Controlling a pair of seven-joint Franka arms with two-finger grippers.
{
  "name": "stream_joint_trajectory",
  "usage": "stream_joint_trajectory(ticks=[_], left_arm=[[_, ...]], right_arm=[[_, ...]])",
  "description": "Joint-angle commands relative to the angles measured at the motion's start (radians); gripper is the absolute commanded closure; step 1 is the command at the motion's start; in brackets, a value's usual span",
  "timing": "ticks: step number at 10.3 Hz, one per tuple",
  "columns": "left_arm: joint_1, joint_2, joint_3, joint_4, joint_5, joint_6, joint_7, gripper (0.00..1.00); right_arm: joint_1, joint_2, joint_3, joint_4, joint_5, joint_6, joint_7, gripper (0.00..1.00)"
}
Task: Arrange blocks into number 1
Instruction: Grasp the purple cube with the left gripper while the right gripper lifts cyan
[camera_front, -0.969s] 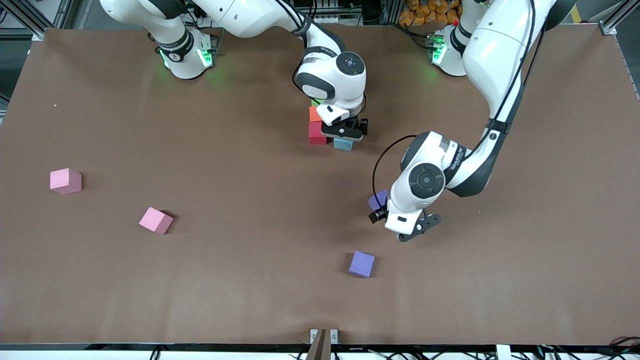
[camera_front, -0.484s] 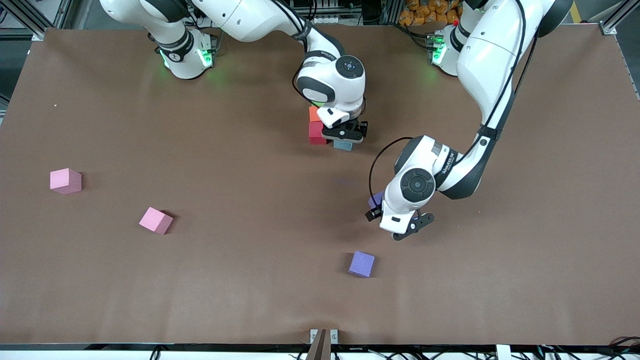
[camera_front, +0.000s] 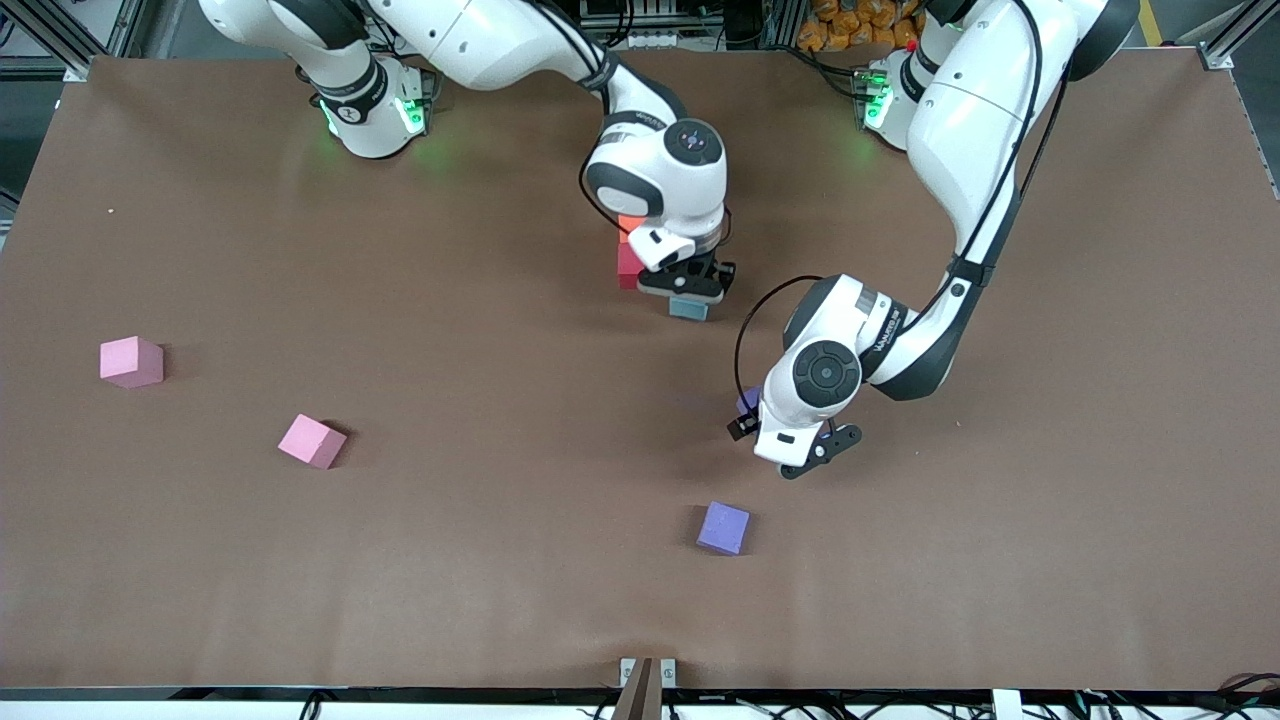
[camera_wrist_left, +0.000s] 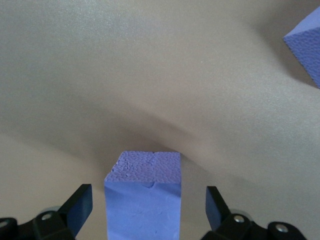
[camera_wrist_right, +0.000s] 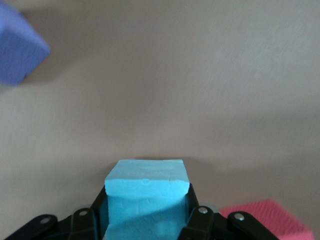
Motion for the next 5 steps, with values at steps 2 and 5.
stream_joint_trajectory(ticks=[2, 5], left_arm=[[-0.007, 0.003, 0.003, 0.001, -0.015, -0.006, -0.028, 0.00], [-0.007, 0.006, 0.003, -0.010, -0.015, -0.006, -0.028, 0.00]], right_arm=[[-0.097, 0.003, 0.020, 0.009, -0.019, -0.009, -0.123, 1.00], [-0.100, 0.003, 0.030, -0.015, -0.005, -0.021, -0.212, 1.00]])
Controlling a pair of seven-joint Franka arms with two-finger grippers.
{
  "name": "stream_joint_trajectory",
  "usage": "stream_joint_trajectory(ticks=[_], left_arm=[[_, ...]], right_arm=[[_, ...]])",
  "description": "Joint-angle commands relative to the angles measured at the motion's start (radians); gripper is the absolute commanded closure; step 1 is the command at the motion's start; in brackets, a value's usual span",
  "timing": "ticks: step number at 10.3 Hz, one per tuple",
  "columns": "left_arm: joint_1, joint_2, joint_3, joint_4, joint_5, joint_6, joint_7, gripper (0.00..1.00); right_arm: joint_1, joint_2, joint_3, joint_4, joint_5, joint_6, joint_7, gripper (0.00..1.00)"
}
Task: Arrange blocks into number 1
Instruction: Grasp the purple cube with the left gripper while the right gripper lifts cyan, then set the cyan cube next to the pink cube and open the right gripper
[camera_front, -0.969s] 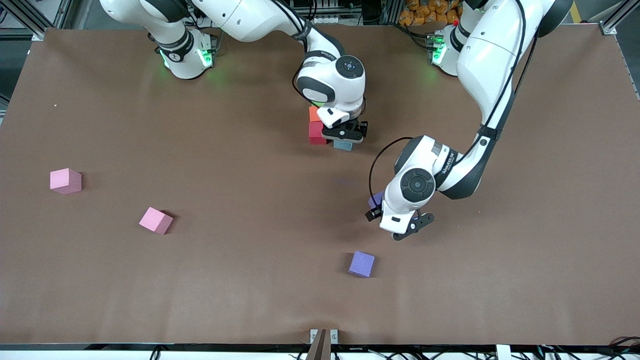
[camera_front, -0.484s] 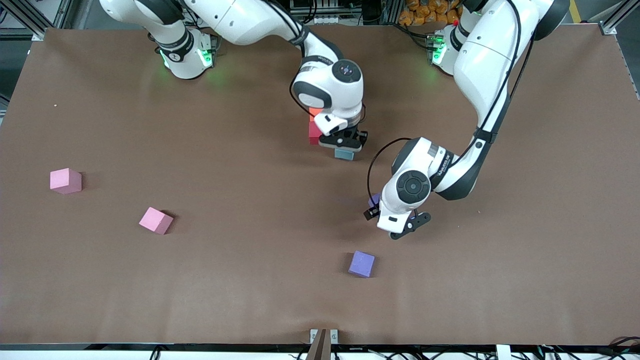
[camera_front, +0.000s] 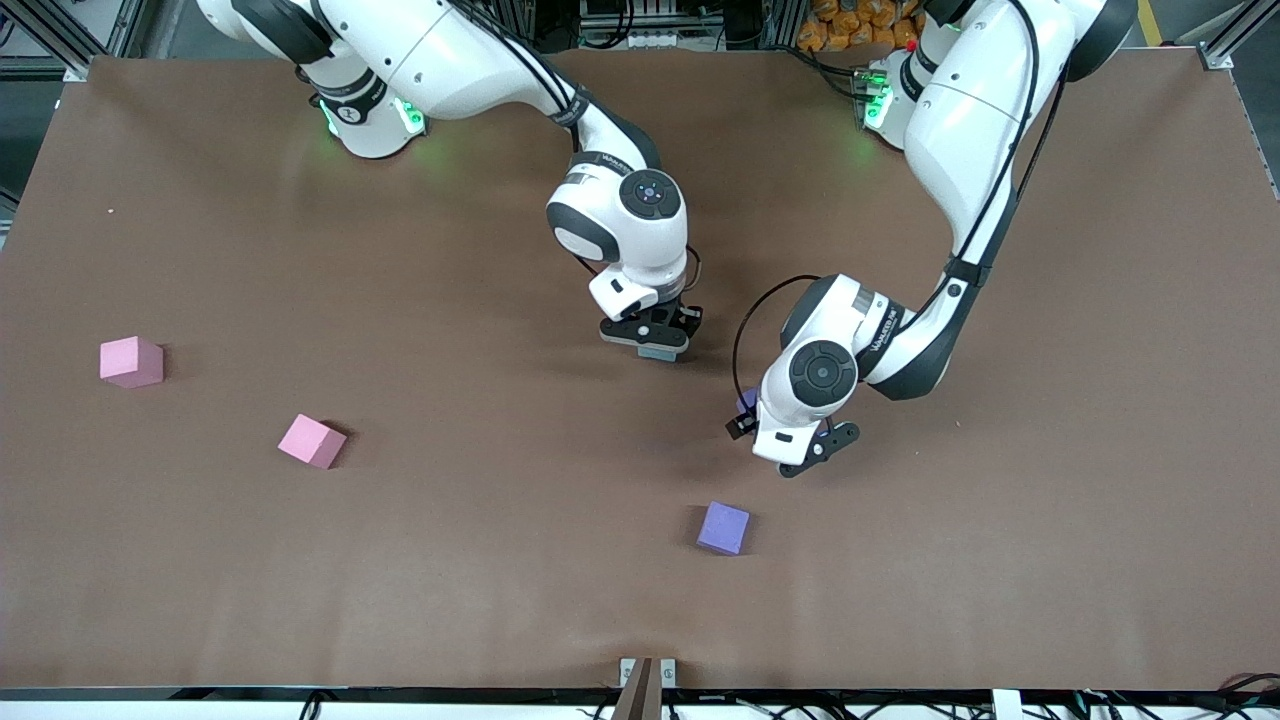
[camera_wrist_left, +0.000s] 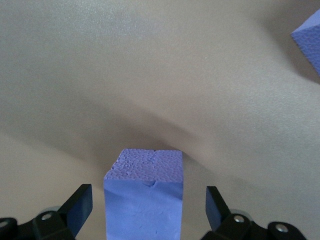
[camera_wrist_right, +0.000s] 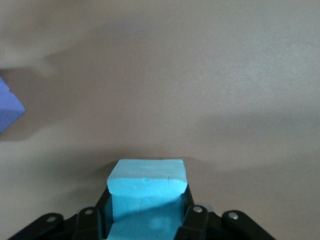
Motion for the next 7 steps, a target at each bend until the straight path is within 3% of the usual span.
stream_joint_trajectory(ticks=[1, 5, 7], left_arm=[[-0.005, 0.003, 0.003, -0.002, -0.015, -0.005, -0.015, 0.00], [-0.015, 0.013, 0.003, -0.007, -0.015, -0.005, -0.031, 0.00], [-0.021, 0.020, 0.003, -0.007, -0.017, -0.005, -0.034, 0.05]], right_arm=[[-0.005, 0.000, 0.024, -0.022, -0.006, -0.019, -0.048, 1.00], [-0.017, -0.025, 0.050, -0.063, -0.006, -0.104, -0.091, 1.00], [-0.080, -0.059, 0.104, -0.126, -0.006, -0.102, -0.110, 1.00]])
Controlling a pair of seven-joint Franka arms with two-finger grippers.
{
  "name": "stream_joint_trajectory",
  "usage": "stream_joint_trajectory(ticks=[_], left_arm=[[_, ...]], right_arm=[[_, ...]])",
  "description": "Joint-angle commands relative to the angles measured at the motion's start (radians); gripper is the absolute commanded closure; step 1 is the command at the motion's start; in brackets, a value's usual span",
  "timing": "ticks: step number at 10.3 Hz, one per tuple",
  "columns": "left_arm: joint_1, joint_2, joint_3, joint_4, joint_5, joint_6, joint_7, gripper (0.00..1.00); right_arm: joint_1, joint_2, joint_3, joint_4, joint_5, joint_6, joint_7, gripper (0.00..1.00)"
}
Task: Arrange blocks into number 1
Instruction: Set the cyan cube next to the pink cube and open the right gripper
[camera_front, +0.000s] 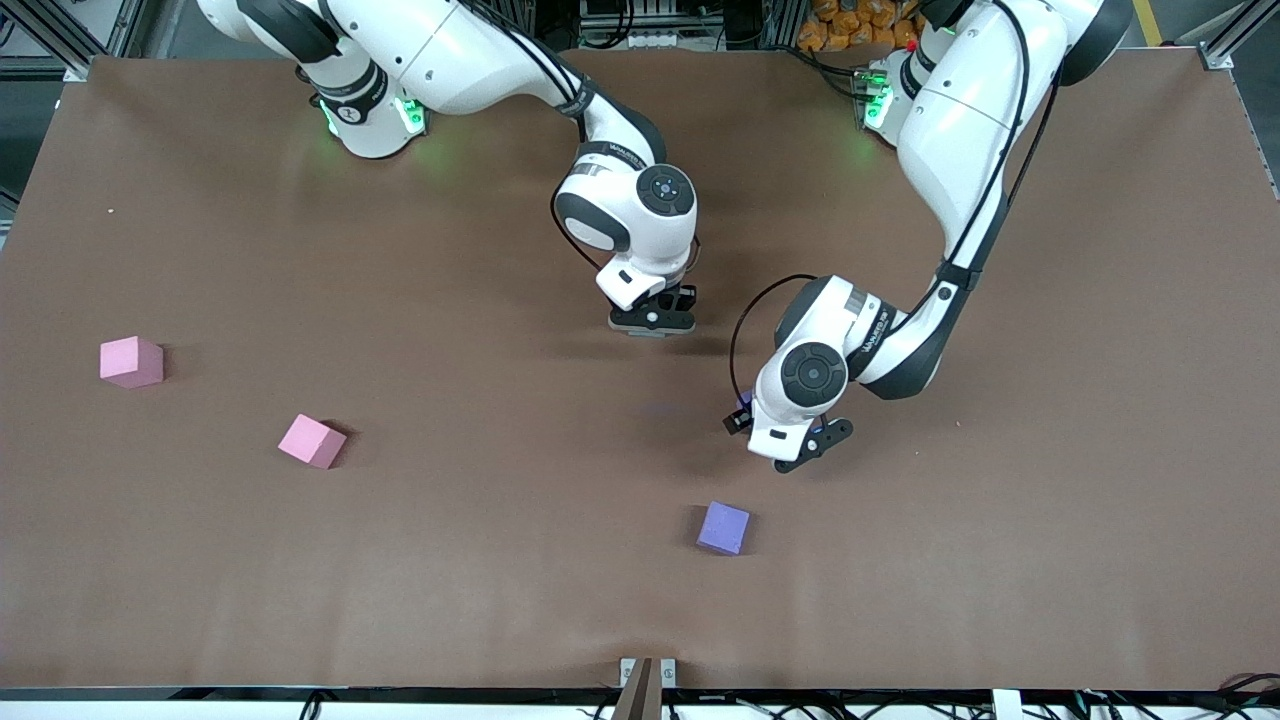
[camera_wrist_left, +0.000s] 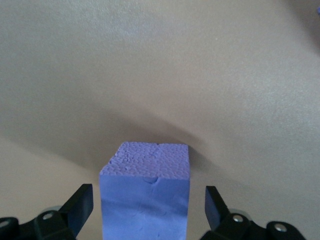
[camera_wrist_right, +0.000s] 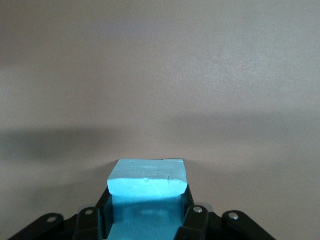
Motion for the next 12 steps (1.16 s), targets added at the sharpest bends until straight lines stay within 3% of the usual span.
stream_joint_trajectory(ticks=[1, 4, 8, 12], left_arm=[[-0.007, 0.004, 0.003, 0.001, -0.015, -0.005, -0.013, 0.12], [-0.006, 0.004, 0.003, 0.003, -0.012, -0.005, 0.007, 0.42], [-0.023, -0.015, 0.003, 0.012, -0.001, -0.014, 0.022, 0.43], [-0.027, -0.025, -0.006, 0.018, 0.101, -0.015, 0.031, 0.43]], right_arm=[[-0.102, -0.064, 0.090, -0.103, -0.006, -0.002, -0.021, 1.00], [-0.126, -0.090, 0.110, -0.149, -0.006, 0.007, -0.021, 1.00], [-0.121, -0.088, 0.109, -0.186, -0.006, 0.093, -0.009, 1.00], [-0.121, -0.090, 0.109, -0.194, -0.006, 0.096, -0.007, 1.00]])
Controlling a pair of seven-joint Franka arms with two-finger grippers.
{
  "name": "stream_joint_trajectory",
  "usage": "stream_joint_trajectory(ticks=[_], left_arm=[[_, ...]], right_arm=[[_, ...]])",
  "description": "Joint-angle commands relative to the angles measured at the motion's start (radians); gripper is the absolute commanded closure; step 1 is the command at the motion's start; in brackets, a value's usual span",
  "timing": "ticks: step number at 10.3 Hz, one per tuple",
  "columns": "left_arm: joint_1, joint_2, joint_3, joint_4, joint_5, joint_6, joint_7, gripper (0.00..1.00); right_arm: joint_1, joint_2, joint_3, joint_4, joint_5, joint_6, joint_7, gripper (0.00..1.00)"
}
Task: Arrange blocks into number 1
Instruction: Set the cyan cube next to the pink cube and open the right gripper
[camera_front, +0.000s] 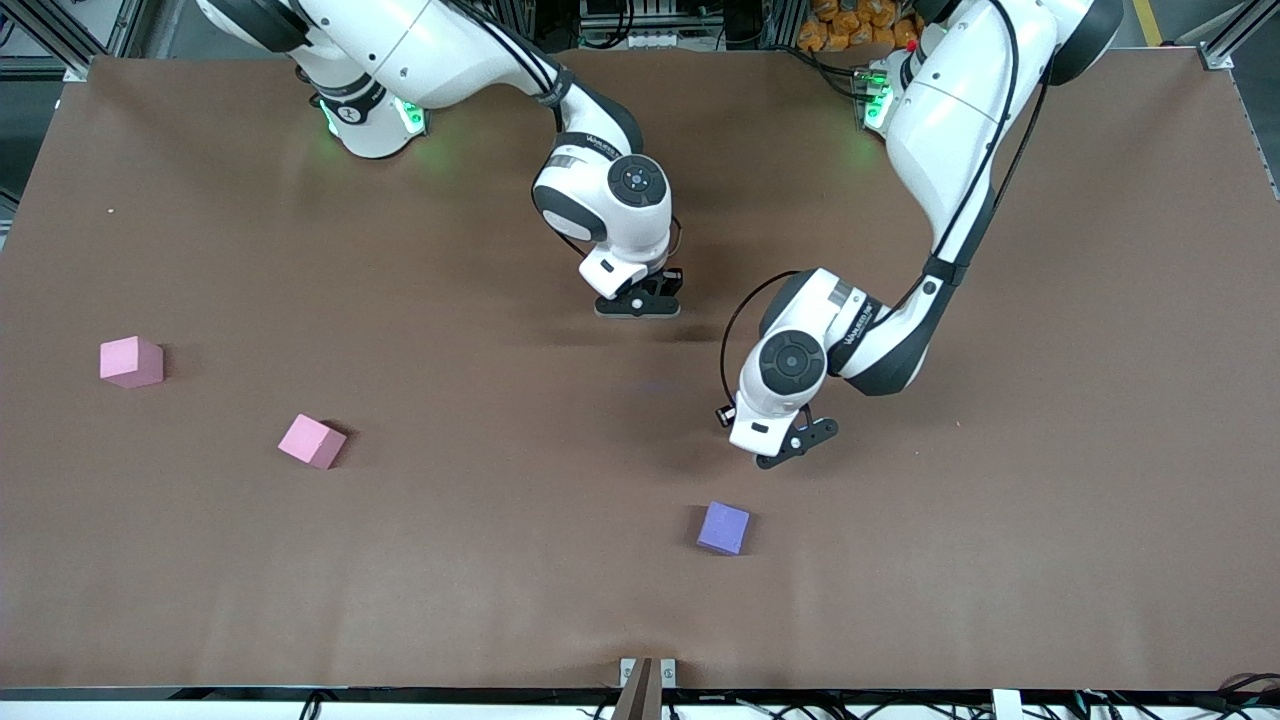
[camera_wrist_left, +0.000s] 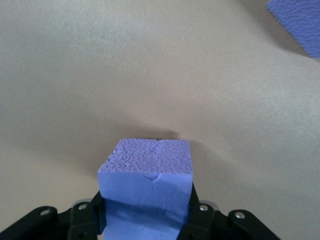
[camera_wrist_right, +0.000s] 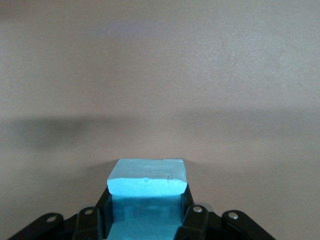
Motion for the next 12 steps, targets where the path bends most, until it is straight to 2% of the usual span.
stream_joint_trajectory(ticks=[1, 9, 10, 11, 12], left_arm=[[0.000, -0.018, 0.000, -0.004, 0.031, -0.015, 0.013, 0.43], [0.000, -0.044, -0.003, -0.004, 0.031, -0.017, 0.019, 0.43], [0.000, -0.044, -0.003, -0.004, 0.031, -0.018, 0.021, 0.43], [0.000, -0.046, -0.003, -0.004, 0.031, -0.017, 0.026, 0.43], [0.000, -0.046, -0.001, -0.003, 0.031, -0.017, 0.026, 0.43]], right_arm=[[-0.019, -0.028, 0.014, -0.039, -0.006, 0.008, 0.008, 1.00], [-0.025, -0.025, 0.008, -0.041, -0.014, 0.007, 0.001, 1.00], [-0.025, -0.025, 0.008, -0.039, -0.014, 0.005, 0.008, 0.34], [-0.025, -0.026, 0.008, -0.038, -0.014, -0.004, 0.011, 0.00], [-0.026, -0.028, 0.009, -0.028, -0.014, -0.027, 0.011, 0.00]])
